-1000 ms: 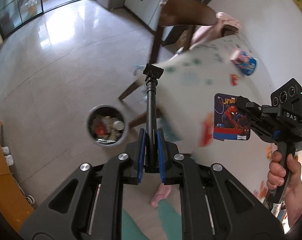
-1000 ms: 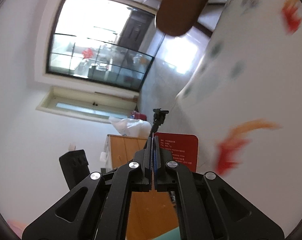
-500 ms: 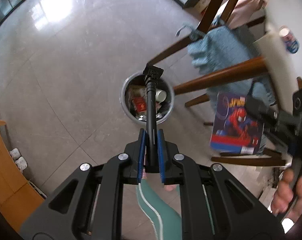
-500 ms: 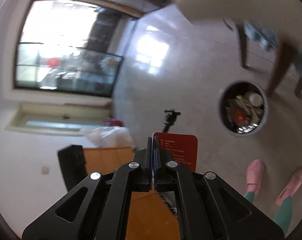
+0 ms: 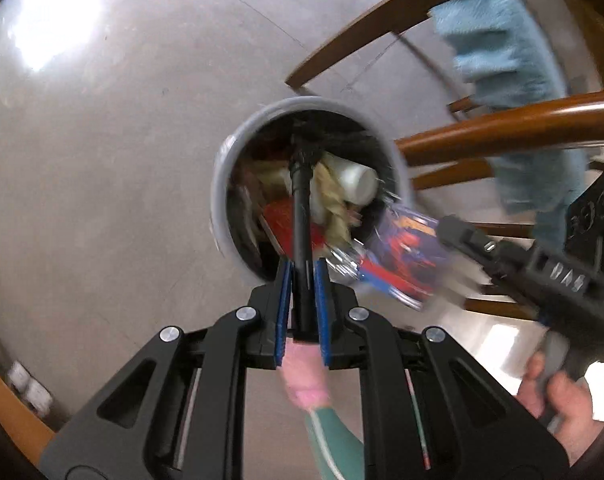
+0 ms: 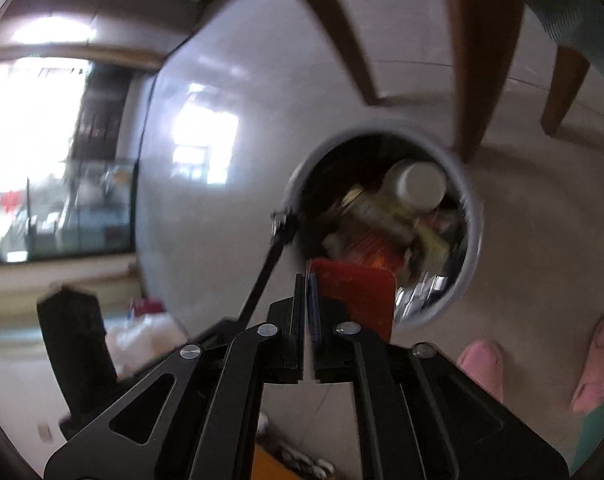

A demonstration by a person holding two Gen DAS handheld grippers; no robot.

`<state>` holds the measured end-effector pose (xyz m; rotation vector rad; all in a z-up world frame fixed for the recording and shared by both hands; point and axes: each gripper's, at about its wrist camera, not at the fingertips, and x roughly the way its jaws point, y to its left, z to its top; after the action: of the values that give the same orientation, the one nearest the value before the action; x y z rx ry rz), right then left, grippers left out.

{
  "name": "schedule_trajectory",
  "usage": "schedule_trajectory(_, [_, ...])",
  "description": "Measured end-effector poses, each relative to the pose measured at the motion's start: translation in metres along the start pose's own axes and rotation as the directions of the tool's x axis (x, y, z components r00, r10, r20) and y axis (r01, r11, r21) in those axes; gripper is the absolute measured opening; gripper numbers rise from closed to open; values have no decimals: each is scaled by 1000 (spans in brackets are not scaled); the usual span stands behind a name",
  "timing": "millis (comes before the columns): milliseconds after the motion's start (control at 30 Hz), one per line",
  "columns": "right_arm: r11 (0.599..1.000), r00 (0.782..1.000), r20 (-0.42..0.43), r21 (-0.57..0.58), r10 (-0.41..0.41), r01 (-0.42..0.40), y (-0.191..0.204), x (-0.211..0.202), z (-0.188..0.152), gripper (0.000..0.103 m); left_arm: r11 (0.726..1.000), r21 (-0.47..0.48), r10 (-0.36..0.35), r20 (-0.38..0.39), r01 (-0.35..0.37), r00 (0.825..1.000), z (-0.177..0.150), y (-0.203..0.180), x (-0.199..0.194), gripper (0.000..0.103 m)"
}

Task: Collect trash
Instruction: 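Open both tools over the bin to drop the stick and card, then return both open tools to the table toward the orange-lidded cap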

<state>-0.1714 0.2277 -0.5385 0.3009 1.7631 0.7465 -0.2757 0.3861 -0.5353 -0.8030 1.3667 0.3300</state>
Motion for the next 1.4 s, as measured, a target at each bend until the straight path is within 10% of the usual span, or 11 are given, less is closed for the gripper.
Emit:
schedule_trajectory(100, [998, 1000, -17, 58, -9, 10, -17, 14, 15, 54, 1000, -22, -6, -70, 5, 997, 14, 5, 36, 67])
schedule_trajectory(400, [992, 997, -53, 112, 62, -56, 0, -60, -8, 56, 990, -138, -38, 5, 38, 999, -7, 4, -38, 67])
schedule_trajectory(833, [969, 921, -317, -27, 225, -246, 133, -221, -150, 56, 976, -193, -62, 189, 99, 980, -98, -42, -310, 67])
schedule_trajectory(1100, [920, 935, -3, -177, 355, -350, 174, -410, -102, 56, 983, 108, -172, 247, 149, 954, -63, -177, -404, 67])
schedule_trajectory(1400, [970, 853, 463, -113, 243, -215, 67, -590, -66, 56, 834, 524, -308, 183, 173, 934, -40, -372, -407, 69])
